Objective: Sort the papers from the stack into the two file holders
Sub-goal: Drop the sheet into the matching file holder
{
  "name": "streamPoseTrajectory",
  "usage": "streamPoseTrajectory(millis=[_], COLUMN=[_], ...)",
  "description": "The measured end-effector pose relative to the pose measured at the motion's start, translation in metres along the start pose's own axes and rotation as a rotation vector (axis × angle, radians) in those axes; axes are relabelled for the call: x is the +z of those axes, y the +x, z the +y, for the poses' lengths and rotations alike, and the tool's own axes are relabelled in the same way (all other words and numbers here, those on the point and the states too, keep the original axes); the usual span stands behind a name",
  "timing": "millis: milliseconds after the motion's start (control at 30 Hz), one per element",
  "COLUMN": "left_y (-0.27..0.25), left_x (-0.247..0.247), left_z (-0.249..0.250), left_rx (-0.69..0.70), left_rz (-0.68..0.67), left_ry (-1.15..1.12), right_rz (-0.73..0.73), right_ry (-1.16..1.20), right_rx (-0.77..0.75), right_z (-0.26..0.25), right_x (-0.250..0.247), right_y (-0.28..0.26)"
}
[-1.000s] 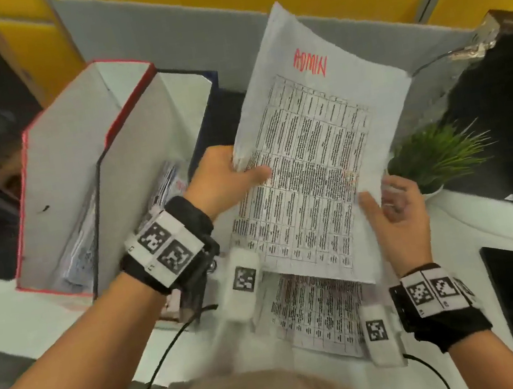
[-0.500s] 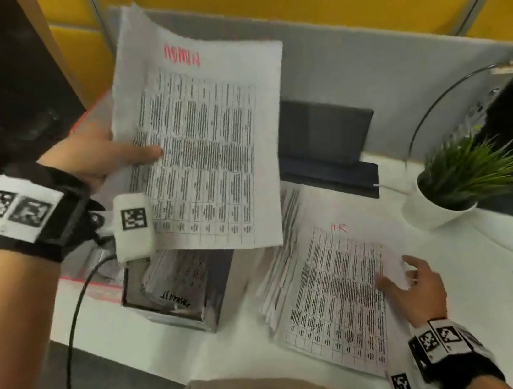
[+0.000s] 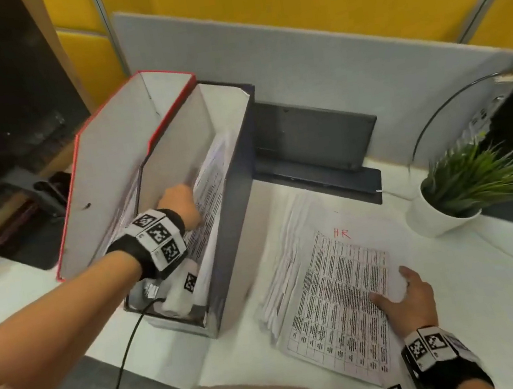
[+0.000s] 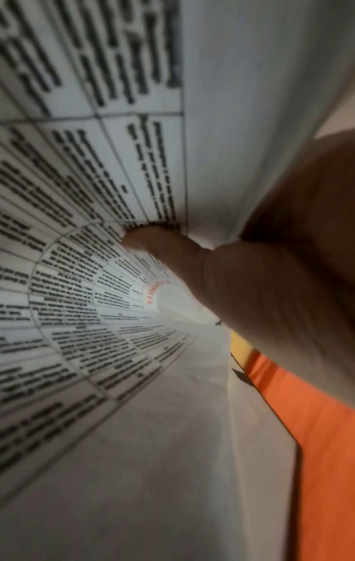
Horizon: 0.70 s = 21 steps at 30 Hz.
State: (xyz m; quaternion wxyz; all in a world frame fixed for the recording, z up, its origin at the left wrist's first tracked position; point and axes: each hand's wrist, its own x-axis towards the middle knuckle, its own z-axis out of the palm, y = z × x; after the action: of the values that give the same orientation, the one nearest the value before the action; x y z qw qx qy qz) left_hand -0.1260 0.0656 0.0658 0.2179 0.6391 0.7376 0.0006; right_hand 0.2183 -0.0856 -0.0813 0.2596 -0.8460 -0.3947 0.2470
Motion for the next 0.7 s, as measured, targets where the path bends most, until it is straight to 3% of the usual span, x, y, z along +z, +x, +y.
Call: streamPoseTrajectory(millis=[200, 433, 533, 700], left_y=[0.012, 0.012, 0.007, -0.022], left_x=[0.013, 0.005, -0.01, -0.038], left_z=[-0.004, -0.006, 0.001, 0.048], left_rx=[-0.011, 0.025, 0.086, 0.398], left_rz=[-0.081, -0.026, 0.143, 0.432], left_ry=[0.176, 0.157, -0.031, -0.652], right_rz=[-0.017, -0.013, -0.008, -0.007], right_ry=[0.002, 0.015, 0.017, 0.017], right_rx=[0.031, 0.049, 0.059, 0.082], right_z=[-0.002, -0.004, -0.004, -0.006], right_x=[0.0, -0.001, -0.002, -0.002], right_y=[-0.001, -0.002, -0.002, 0.001])
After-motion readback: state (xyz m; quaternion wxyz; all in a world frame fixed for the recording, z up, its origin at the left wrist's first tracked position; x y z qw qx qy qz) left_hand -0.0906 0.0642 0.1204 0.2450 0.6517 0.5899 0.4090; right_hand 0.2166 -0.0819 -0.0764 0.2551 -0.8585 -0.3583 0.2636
